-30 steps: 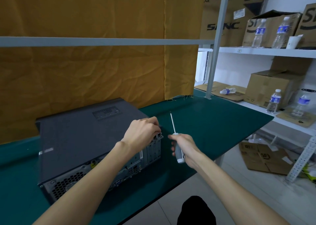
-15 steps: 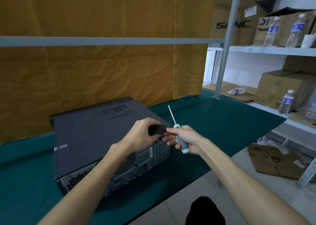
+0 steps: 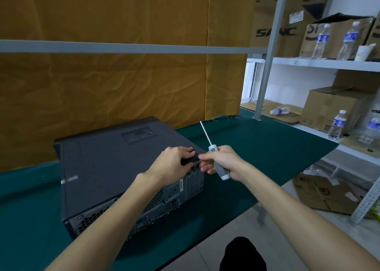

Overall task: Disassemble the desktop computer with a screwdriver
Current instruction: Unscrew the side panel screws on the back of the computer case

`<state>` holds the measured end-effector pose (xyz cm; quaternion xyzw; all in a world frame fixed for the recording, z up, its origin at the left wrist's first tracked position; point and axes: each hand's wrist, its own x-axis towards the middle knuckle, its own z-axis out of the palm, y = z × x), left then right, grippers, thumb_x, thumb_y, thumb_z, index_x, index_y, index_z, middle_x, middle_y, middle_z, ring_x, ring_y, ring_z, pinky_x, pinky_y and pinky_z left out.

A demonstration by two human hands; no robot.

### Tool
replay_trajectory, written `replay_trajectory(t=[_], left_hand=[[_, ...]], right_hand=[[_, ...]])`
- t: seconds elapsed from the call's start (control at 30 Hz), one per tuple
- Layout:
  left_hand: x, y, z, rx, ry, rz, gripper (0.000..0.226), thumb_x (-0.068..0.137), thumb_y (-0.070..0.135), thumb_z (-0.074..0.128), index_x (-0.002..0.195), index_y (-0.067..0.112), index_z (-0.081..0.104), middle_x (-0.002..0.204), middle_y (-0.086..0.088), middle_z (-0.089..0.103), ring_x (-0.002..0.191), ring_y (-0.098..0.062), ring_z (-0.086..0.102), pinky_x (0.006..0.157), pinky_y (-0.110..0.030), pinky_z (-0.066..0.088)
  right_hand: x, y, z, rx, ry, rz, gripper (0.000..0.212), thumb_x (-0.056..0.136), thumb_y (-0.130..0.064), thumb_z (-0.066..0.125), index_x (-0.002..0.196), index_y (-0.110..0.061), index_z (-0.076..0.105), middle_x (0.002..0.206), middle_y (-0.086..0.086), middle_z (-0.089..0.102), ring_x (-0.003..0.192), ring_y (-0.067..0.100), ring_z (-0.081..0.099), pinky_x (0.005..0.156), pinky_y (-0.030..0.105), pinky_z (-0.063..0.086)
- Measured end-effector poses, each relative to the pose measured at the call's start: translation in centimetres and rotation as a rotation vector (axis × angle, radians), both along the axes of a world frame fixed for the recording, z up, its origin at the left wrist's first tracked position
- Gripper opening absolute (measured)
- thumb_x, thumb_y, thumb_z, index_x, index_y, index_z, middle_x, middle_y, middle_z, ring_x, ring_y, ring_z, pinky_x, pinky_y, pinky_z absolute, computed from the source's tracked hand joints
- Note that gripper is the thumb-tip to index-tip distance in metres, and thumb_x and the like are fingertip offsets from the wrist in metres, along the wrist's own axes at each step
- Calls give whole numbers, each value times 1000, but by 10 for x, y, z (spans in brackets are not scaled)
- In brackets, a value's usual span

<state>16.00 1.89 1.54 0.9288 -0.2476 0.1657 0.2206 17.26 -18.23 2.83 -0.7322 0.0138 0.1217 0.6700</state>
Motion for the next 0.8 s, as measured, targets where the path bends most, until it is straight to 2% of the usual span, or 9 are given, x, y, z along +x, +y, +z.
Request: replay_trajectory(t=[0.1, 0.17, 0.27, 0.33, 0.43, 0.53, 0.63, 0.73, 0.8], left_hand=[[0, -2, 7, 0, 9, 25, 33, 91, 34, 66, 122, 28, 74, 134, 11, 65, 121, -12, 60, 100, -30, 50], [5, -1, 16, -33, 64, 54, 26, 93, 41, 63, 108, 29, 79, 121, 12, 70, 110, -10, 64, 95, -33, 52], [22, 0, 24, -82, 115, 60, 26, 99, 37, 59, 89, 22, 78, 97, 9, 72, 88, -10, 63, 84, -38, 53], [39, 1, 26, -98, 108, 65, 24, 99, 33, 59, 89, 24, 78, 94, 10, 70, 84, -8, 62, 83, -39, 53], [69, 8, 29, -51, 102, 91, 20, 100, 30, 58, 101, 23, 77, 101, 6, 65, 89, -14, 61, 86, -42, 53], [91, 24, 25, -1, 92, 182, 23, 102, 27, 55, 117, 24, 72, 118, 2, 60, 106, -21, 58, 97, -43, 48], [94, 36, 16, -78, 103, 229, 25, 102, 24, 53, 121, 28, 69, 124, 7, 58, 116, -19, 53, 103, -40, 43], [92, 37, 11, -67, 92, 223, 27, 102, 25, 52, 123, 30, 68, 125, 10, 58, 115, -16, 52, 102, -38, 43], [92, 37, 12, -76, 91, 224, 27, 102, 24, 53, 123, 31, 68, 125, 12, 58, 115, -14, 52, 101, -35, 42]], right_hand=[[0, -10, -6, -30, -56, -45, 19, 89, -13, 75, 98, 3, 68, 80, 17, 76, 52, 17, 65, 40, 22, 43], [6, -21, -13, -46, -76, -134, 15, 90, -13, 72, 96, 1, 70, 79, 16, 76, 47, 15, 58, 39, 23, 41], [31, -33, -28, -108, -72, -244, 11, 87, -12, 72, 94, -3, 72, 71, 10, 75, 44, 14, 55, 42, 24, 41], [56, -34, -40, -187, -64, -263, 10, 85, -14, 74, 89, -5, 73, 63, 6, 71, 42, 13, 53, 42, 24, 42], [101, -29, -61, -346, -59, -256, 12, 83, -14, 73, 76, -6, 68, 55, 3, 65, 39, 12, 53, 41, 22, 42], [145, -16, -80, -489, -73, -194, 13, 82, -12, 67, 69, -8, 64, 60, 5, 62, 42, 16, 54, 40, 21, 40], [183, 2, -90, -594, -91, -129, 19, 80, -14, 68, 63, -10, 62, 62, 7, 64, 45, 18, 57, 41, 22, 41], [211, 19, -95, -661, -98, -93, 9, 81, -13, 69, 74, -7, 66, 79, 8, 68, 67, 24, 65, 55, 28, 48], [222, 27, -98, -653, -87, -110, 8, 83, -13, 66, 77, -7, 66, 80, 8, 67, 68, 25, 64, 58, 31, 50]])
